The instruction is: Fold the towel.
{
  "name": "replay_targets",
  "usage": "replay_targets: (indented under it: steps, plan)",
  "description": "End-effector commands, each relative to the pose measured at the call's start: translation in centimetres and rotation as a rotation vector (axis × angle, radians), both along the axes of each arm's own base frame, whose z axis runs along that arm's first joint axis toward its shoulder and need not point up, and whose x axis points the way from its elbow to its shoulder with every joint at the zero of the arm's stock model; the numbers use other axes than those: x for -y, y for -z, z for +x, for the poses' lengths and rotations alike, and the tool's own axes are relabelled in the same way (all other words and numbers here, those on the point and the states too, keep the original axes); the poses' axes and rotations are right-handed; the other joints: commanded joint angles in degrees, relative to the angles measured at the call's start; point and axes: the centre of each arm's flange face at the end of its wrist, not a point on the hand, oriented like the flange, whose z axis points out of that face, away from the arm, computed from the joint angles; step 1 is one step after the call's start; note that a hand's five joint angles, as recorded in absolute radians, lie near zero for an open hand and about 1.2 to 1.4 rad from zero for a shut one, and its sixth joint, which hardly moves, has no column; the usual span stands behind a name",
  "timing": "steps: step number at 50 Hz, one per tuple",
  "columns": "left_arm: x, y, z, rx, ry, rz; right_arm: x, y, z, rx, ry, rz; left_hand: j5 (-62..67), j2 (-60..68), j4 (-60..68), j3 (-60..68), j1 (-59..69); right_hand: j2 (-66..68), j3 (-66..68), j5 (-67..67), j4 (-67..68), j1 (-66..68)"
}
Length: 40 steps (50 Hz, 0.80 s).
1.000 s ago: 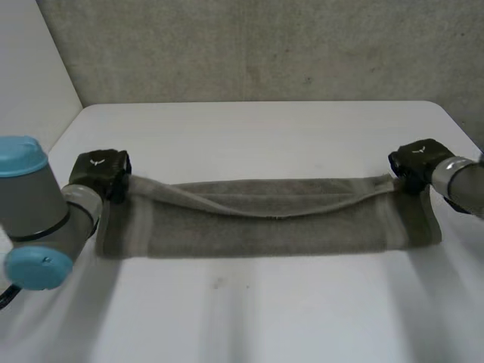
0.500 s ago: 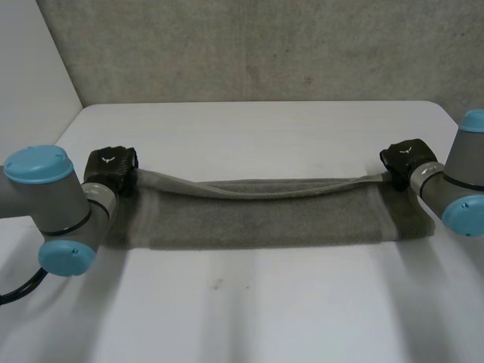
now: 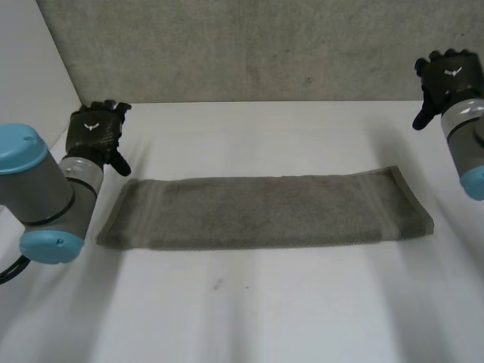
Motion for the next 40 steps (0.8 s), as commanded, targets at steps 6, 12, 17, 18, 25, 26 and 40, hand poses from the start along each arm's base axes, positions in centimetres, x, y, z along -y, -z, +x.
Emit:
replay_targets:
  steps: [6,12,17,18,25,26,40]
  plan:
    - [-5.2,-2.5,1.2,-0.011,0.005,-0.002,-6.2,-1.0,0.1,-0.045,-0.132,0.133,-1.4,0.2,0.2,0.2,-0.3,-4.7,-2.5,-4.6,-3.7,-4.4]
    - [-7.5,-2.6,1.3,-0.028,0.019,0.015,-8.6,3.2,-1.8,-0.108,-0.148,0.333,-1.4,0.2,0.2,0.2,-0.3,5.2,7.3,5.2,6.2,5.4]
    - [-8.2,-2.8,0.9,-0.073,0.035,0.023,-10.5,5.9,-1.9,-0.198,-0.204,0.413,-1.4,0.2,0.2,0.2,-0.3,9.0,11.2,9.1,10.0,9.3]
    - [-8.2,-2.8,0.9,-0.083,0.037,0.028,-10.9,6.6,-2.3,-0.214,-0.210,0.431,-1.4,0.2,0.2,0.2,-0.3,9.4,11.5,9.4,10.4,9.6]
    - [-8.4,-2.5,1.0,-0.093,0.035,0.043,-10.9,8.7,-3.6,-0.208,-0.229,0.432,-1.6,0.1,0.0,0.1,-0.5,14.4,16.6,14.5,15.4,14.7]
    - [-8.4,-2.3,1.0,-0.092,0.033,0.047,-10.7,9.3,-3.7,-0.204,-0.240,0.421,-1.6,0.1,0.0,0.1,-0.5,14.6,16.8,14.6,15.6,14.9]
    - [-8.4,-1.9,1.3,-0.089,0.025,0.060,-9.1,12.5,-4.7,-0.198,-0.221,0.414,-1.6,0.1,0.0,0.1,-0.5,19.8,22.0,19.8,20.8,20.1]
